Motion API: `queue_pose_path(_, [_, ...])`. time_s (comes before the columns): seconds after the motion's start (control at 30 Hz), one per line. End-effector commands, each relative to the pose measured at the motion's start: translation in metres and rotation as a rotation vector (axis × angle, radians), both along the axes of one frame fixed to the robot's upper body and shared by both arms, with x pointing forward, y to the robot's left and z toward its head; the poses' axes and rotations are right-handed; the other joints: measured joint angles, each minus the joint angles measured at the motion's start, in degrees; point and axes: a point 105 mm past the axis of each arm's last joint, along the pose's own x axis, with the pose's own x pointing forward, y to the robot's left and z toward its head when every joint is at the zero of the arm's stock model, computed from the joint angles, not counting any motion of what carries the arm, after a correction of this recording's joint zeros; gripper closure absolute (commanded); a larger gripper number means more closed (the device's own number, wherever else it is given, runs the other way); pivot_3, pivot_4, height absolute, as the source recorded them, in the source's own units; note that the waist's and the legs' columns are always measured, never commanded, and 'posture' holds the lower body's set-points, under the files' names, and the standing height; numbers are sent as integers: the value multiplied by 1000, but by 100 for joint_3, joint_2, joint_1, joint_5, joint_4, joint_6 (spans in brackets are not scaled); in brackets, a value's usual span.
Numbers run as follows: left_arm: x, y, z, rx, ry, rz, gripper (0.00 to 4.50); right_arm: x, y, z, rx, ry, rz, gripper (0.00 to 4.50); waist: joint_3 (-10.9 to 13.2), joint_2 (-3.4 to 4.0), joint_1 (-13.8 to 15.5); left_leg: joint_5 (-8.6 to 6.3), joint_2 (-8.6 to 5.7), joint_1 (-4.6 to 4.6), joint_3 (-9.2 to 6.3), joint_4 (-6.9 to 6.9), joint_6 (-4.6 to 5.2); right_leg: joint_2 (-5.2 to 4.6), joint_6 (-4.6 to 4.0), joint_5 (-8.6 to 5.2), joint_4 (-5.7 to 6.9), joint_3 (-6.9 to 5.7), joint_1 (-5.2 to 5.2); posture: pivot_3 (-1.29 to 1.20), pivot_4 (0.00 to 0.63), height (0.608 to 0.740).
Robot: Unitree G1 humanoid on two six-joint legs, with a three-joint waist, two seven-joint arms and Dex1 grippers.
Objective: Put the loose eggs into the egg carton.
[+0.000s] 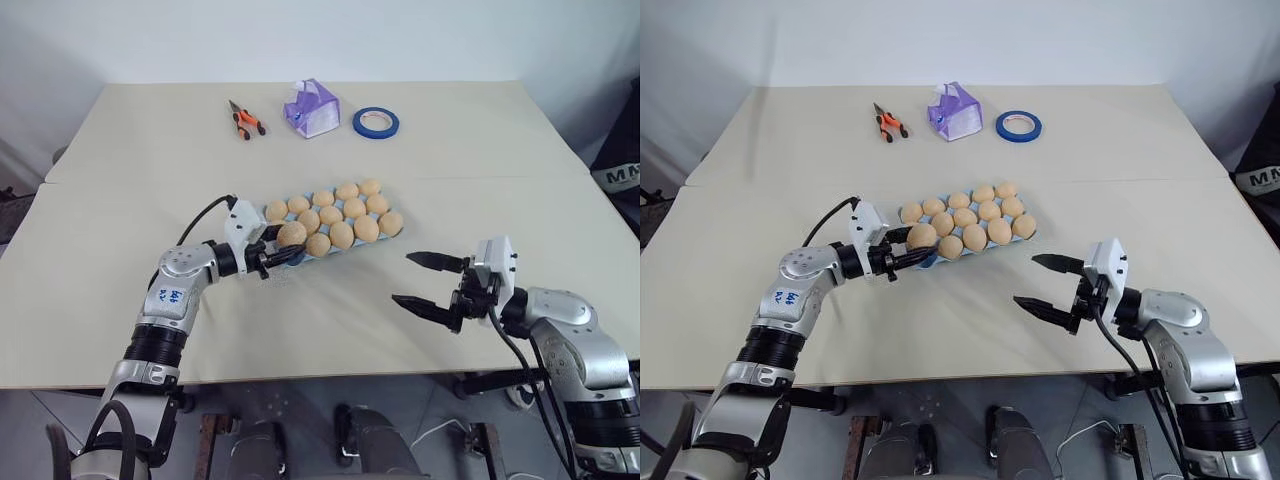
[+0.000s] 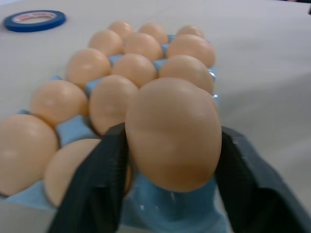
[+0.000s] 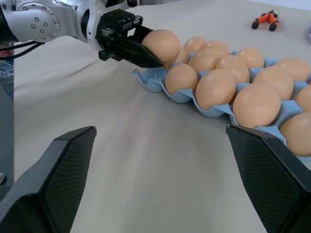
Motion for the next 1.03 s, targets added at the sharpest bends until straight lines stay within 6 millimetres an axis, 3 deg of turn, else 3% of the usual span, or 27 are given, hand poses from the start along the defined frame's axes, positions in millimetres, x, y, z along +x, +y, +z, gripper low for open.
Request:
queue_pose_path(0.03, [-2,0,16,23,-69,-25,572,-1,-4,15,14,-59,-16,0,0,0,2,0,0,0,-1,0,0,0,0,0,0,0,0,0,150,740])
queue_pose_path(0.1, [-5,2,20,23,-75,-34,8,-1,-5,16,12,-61,-17,0,0,0,1,1,1,0,-2,0,0,1,0,0,2,-1,0,0,150,740])
queue_pose_path(0.33, [-11,24,52,-77,-81,-15,8,6,-8,20,1,-76,-15,0,0,0,2,1,1,-1,-2,1,1,1,0,0,2,-1,0,0,150,740])
queue_pose_path(0.53, [-18,75,72,-87,-81,65,8,14,-16,22,-27,-79,-4,0,1,1,-12,2,3,1,-1,1,-1,4,0,0,4,-1,0,0,150,740])
queue_pose_path(0.77, [-57,126,34,-8,65,82,8,28,-22,20,-45,-74,9,0,4,7,-24,0,5,9,11,-8,-3,0,-3,-2,2,6,-2,0,150,740])
queue_pose_path(0.87, [-64,136,28,-23,61,108,8,32,-23,19,-58,-72,26,0,5,8,5,0,5,5,7,-6,-3,-3,-6,-3,1,3,-4,0,150,740])
queue_pose_path(1.03, [-63,132,27,-39,20,120,8,37,-18,20,-59,-72,52,0,5,9,10,-4,-4,2,-4,-6,-10,-21,-8,-3,2,-2,-1,0,150,740])
